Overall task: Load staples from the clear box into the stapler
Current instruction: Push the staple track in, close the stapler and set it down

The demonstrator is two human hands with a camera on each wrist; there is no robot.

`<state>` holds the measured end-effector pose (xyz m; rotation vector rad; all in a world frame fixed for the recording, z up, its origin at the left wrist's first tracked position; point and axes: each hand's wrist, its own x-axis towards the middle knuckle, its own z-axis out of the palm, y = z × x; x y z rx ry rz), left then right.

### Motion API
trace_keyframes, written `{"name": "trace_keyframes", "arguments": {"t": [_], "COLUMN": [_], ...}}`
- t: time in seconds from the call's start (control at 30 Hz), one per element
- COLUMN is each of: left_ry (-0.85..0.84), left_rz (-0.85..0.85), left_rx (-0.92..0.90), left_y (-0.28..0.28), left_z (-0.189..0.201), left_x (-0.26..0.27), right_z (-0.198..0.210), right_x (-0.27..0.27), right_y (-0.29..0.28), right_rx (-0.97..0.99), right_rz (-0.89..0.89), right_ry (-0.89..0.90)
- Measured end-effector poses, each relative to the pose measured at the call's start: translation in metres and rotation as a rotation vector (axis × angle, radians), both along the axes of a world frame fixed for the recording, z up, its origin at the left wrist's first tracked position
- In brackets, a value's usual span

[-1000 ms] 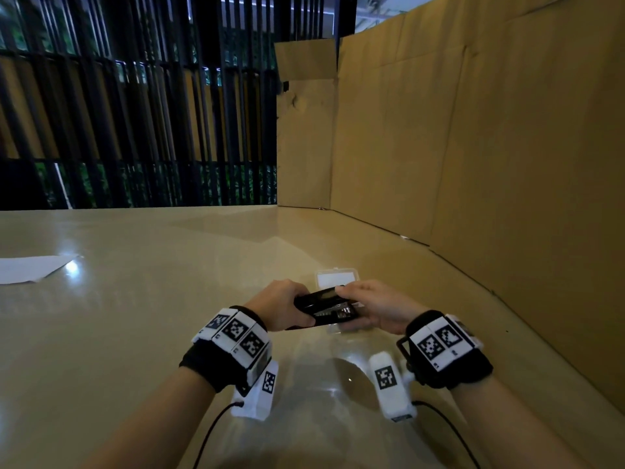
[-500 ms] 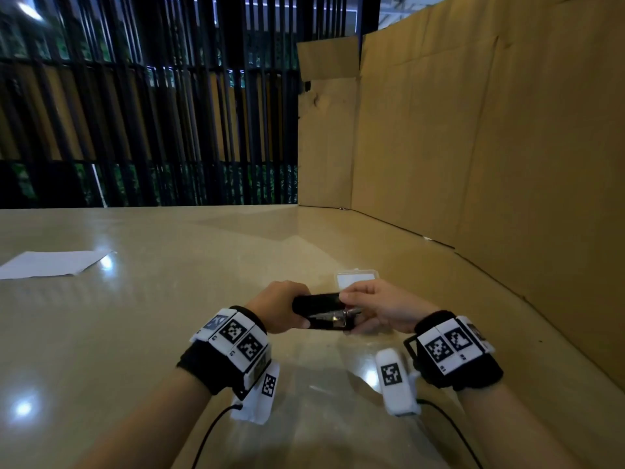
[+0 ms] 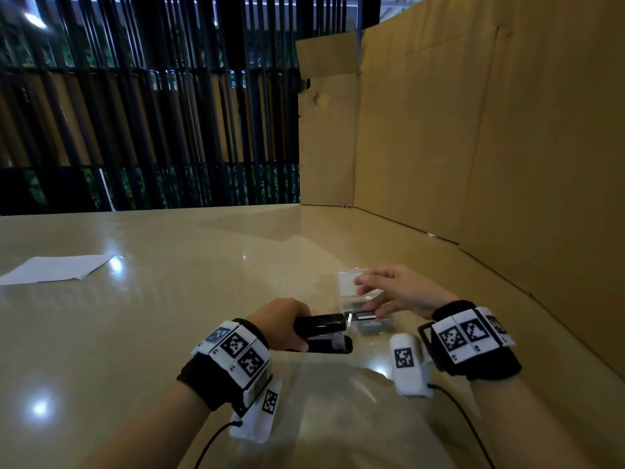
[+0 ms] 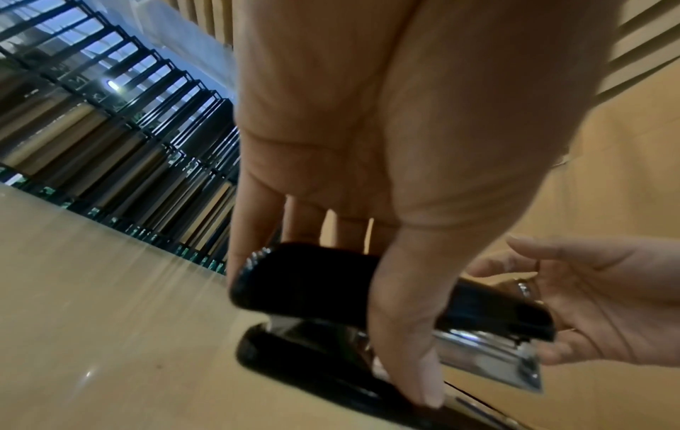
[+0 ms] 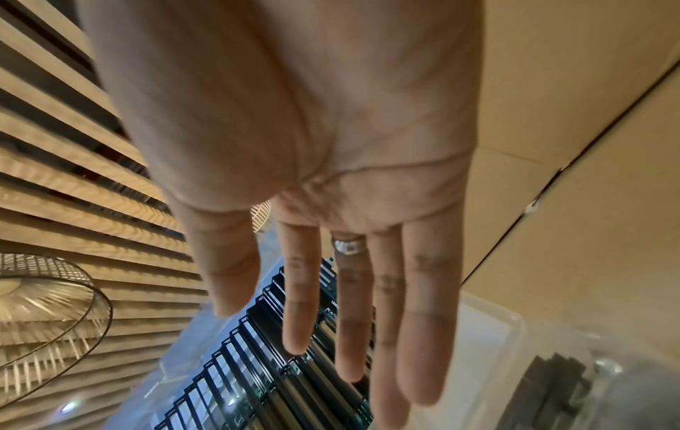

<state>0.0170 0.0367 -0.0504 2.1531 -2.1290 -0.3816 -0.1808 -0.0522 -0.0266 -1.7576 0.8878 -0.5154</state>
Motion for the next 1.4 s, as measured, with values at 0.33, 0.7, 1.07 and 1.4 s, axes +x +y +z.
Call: {"name": "trace_keyframes", "arguments": {"t": [0.33, 0.7, 1.07, 1.4], "left_ry": [-0.034, -0.018, 0.017, 0.023], "left_rz": [-0.161, -0.182, -0.188, -0.171], "left_rx": [0.035, 0.023, 0.055, 0.103], "left_y": [-0.014, -0.032, -0.041, -0.041], "left_z": [-0.003, -0.004, -0.009, -0.011], "left_x": [-0.047, -0.067, -0.069, -0.068], "right_z": [-0.004, -0.005, -0.008, -0.011], "right_x": [-0.016, -0.025, -0.027, -0.024], "right_y": [-0.006, -0.011, -0.02, -0.022], "right_rx": [0.021, -0.017, 0.012, 0.028], "right_rz": [0.03, 0.029, 0.017, 0.02], "right_ry": [0.163, 0.349, 0.327, 0.351]}}
